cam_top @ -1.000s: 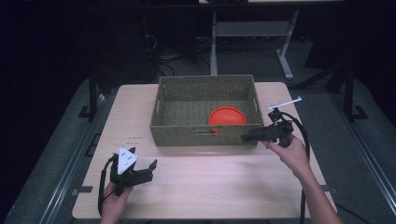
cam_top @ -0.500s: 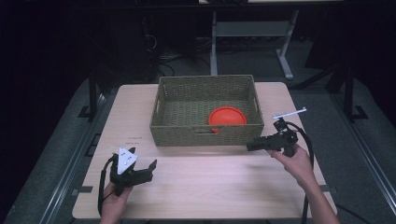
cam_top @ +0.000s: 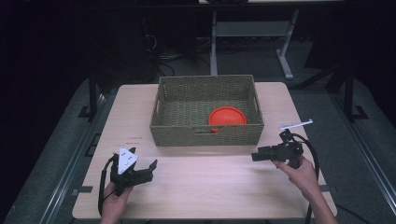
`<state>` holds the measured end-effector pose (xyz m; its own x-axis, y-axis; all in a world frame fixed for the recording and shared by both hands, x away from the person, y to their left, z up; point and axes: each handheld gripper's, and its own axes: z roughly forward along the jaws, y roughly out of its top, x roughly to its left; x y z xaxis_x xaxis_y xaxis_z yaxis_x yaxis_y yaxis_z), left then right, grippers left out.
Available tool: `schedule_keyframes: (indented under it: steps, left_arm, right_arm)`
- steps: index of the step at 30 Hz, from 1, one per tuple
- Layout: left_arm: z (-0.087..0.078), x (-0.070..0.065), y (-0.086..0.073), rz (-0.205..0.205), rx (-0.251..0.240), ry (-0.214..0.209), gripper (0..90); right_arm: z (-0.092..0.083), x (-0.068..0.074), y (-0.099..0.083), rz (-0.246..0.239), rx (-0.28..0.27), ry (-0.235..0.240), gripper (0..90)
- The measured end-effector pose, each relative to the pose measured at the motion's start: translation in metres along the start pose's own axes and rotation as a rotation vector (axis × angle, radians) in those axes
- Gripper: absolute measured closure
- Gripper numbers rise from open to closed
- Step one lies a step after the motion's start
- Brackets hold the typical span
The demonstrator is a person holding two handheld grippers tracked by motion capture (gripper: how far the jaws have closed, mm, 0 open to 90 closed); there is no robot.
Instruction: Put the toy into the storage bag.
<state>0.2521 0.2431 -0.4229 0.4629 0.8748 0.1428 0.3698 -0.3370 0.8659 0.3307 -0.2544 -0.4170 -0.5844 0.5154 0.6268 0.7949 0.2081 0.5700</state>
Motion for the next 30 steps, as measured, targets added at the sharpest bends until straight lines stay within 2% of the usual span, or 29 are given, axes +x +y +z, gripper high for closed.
schedule_keyframes:
  steps: [7, 14, 23, 25, 27, 28, 30]
  left_arm:
    - [0.000, 0.000, 0.000, -0.002, 0.000, 0.001, 12.7]
    - [0.000, -0.001, 0.000, 0.000, 0.004, -0.002, 12.8]
    - [0.000, 0.000, 0.000, -0.004, 0.001, -0.002, 12.7]
    - [0.000, 0.000, 0.000, -0.004, 0.002, -0.002, 12.8]
    - [0.001, -0.001, 0.000, 0.004, 0.003, -0.004, 12.8]
    - [0.001, -0.001, 0.000, 0.004, 0.003, -0.004, 12.8]
    - [0.001, -0.001, 0.000, 0.008, 0.002, -0.004, 12.7]
  right_arm:
    - [-0.002, -0.005, -0.014, 0.017, -0.010, 0.004, 22.2]
    - [-0.005, -0.009, -0.029, 0.032, 0.006, 0.005, 21.9]
    - [-0.015, -0.010, -0.054, 0.050, -0.043, 0.003, 21.3]
    - [-0.017, -0.010, -0.060, 0.047, -0.044, -0.011, 20.5]
    - [-0.019, -0.007, -0.070, 0.017, -0.061, -0.032, 19.7]
    - [-0.019, -0.007, -0.070, 0.017, -0.061, -0.032, 19.7]
    - [-0.021, -0.005, -0.079, -0.018, -0.098, -0.049, 19.5]
